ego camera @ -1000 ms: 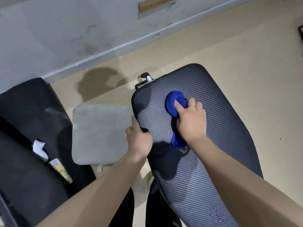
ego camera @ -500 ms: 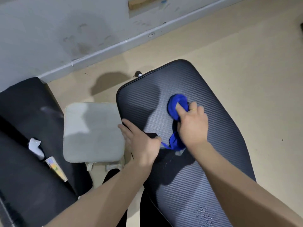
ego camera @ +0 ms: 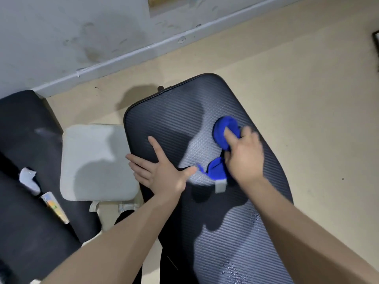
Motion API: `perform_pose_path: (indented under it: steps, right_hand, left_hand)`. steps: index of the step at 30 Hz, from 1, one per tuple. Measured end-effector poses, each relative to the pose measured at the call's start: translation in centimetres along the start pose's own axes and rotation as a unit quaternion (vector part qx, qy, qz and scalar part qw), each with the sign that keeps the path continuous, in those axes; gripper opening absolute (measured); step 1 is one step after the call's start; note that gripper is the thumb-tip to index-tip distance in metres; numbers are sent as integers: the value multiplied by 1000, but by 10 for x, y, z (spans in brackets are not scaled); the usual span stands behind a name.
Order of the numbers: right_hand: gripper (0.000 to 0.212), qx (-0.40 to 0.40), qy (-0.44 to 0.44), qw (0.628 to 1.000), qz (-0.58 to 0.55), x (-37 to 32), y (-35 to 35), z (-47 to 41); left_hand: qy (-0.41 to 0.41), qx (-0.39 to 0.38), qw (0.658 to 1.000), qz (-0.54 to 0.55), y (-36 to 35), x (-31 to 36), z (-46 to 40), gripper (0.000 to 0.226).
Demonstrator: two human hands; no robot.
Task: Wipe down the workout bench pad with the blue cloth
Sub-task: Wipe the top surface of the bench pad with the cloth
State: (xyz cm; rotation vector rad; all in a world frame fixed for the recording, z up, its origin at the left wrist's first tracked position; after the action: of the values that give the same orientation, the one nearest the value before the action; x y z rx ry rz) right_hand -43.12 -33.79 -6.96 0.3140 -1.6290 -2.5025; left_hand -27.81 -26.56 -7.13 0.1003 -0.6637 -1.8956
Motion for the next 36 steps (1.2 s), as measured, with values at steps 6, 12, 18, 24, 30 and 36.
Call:
perform_pose_path:
  steps: [6, 12, 18, 24, 30, 36]
  right_hand:
    - [50, -48, 98, 993, 38, 29, 3, 9]
    - [43, -12, -27, 999, -41, 45, 14, -25]
    - [54, -86, 164, 983, 0, -11, -9, 30]
    - [48, -25, -68, 996, -55, 14, 5, -26]
    - [58, -84, 192, 977, -26, -97, -33, 66]
    - [58, -81, 229, 970, 31, -92, -18, 32]
  left_hand:
    - [-13, 17, 1000, -5, -3, -2, 1, 133]
    - [-29, 49, 998, -11, -8, -8, -1, 130]
    - [-11, 37, 999, -17, -2, -2, 5, 130]
    - [-4, -8, 1000, 21, 5, 1, 6, 118]
    - [-97, -40, 944, 314, 41, -24, 15, 76]
    - [-48, -43, 889, 454, 62, -74, 13, 40]
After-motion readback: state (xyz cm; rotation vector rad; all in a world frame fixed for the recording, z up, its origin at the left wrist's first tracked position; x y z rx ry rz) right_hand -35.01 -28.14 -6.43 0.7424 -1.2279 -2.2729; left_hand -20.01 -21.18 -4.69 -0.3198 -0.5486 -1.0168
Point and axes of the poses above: each hand's wrist, its own z-axis away from the middle knuckle, its own y-axis out of the back of the hand, x = y × z, the point moved 1 cm from there along -z, towards the middle knuckle, and after that the axes turned 12 degrees about -x, right-handed, at the moved point
